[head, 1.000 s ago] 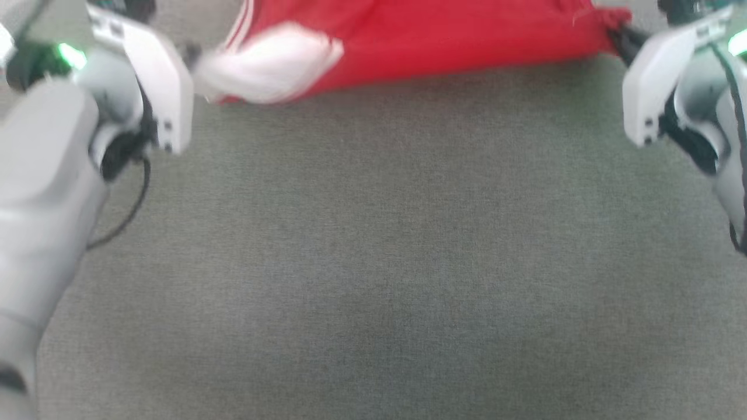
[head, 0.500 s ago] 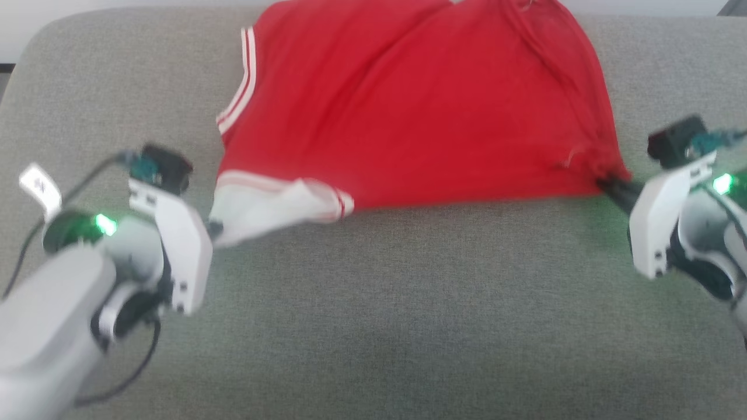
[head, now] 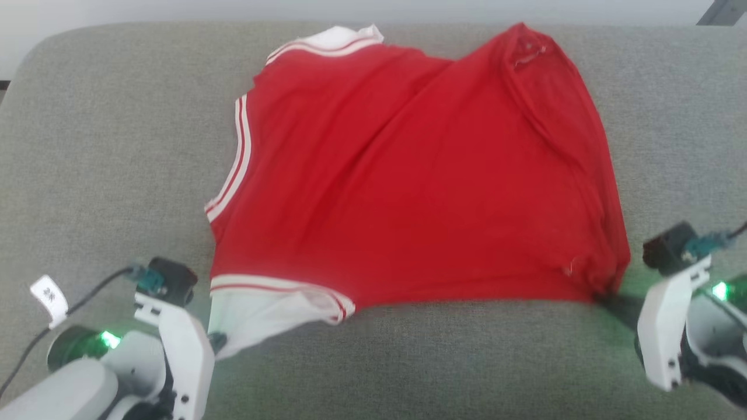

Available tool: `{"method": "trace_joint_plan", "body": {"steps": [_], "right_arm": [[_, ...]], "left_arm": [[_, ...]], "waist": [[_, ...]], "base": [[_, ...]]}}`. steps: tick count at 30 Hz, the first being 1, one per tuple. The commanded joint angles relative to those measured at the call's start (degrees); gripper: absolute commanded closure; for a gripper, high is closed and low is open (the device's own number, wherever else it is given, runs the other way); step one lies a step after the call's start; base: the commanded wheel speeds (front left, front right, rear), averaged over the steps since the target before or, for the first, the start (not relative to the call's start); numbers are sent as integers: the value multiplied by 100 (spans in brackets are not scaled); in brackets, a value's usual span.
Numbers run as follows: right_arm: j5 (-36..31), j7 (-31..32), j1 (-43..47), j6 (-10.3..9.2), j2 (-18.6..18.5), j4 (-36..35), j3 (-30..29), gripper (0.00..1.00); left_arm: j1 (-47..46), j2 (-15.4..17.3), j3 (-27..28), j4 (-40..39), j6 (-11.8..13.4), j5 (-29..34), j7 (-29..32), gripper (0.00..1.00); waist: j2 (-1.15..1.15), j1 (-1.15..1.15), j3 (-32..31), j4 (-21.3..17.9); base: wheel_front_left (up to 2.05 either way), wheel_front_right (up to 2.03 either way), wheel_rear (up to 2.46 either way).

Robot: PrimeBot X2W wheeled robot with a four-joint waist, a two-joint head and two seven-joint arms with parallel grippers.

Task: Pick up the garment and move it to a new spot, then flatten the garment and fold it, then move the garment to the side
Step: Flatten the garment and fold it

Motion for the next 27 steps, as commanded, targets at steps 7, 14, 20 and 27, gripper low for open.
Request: {"method": "trace_joint_plan", "body": {"steps": [7,14,20,27], "right_arm": [[-47,538,946,-6,-22,-696,-438,100],[-193,685,1328,-6,157,-1210,-1098,100],[-405,770,1227,-6,377,-1542,-1670,100],[-772,821,396,-7,701,-1473,-1903,100]], "left_arm": [[445,183,6,-292,200,-156,-54,100],[414,504,240,-628,319,-77,-221,100],[-50,858,540,-1026,314,211,-321,100],[-1166,704,661,-756,-95,722,-236,100]], "waist": [[0,0,-62,-62],[0,0,-122,-108],[0,0,-108,-183],[0,0,136,-294]], "base": [[0,0,0],[0,0,0],[0,0,0],[0,0,0]]}}
